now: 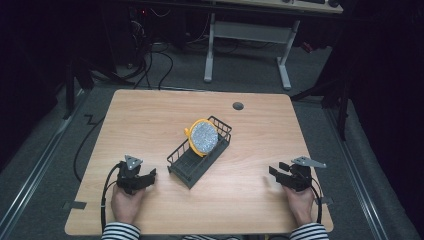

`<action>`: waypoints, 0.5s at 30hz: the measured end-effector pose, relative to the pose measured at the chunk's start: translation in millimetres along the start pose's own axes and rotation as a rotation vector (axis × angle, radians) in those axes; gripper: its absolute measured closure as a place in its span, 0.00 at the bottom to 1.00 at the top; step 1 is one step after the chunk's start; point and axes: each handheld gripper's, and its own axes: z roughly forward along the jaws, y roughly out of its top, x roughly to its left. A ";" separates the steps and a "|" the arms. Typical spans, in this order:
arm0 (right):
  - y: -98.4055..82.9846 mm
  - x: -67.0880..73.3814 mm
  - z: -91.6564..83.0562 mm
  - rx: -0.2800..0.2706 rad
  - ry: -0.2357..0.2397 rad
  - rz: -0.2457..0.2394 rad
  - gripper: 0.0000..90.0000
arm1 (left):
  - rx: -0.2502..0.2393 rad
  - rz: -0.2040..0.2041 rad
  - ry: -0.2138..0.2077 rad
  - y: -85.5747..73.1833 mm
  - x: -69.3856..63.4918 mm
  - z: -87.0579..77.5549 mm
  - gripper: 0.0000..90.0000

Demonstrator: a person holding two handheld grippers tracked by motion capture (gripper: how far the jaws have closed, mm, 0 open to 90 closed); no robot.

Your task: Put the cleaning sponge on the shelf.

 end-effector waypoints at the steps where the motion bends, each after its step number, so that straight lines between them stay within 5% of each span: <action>1: -0.1 0.9 0.7 0.007 -0.003 0.001 0.51 | 0.000 0.000 0.000 0.0 0.0 0.0 0.32; 15: -0.1 12.4 8.6 0.053 -0.049 -0.080 0.52 | 0.000 0.000 0.000 -0.1 -0.2 -0.1 0.31</action>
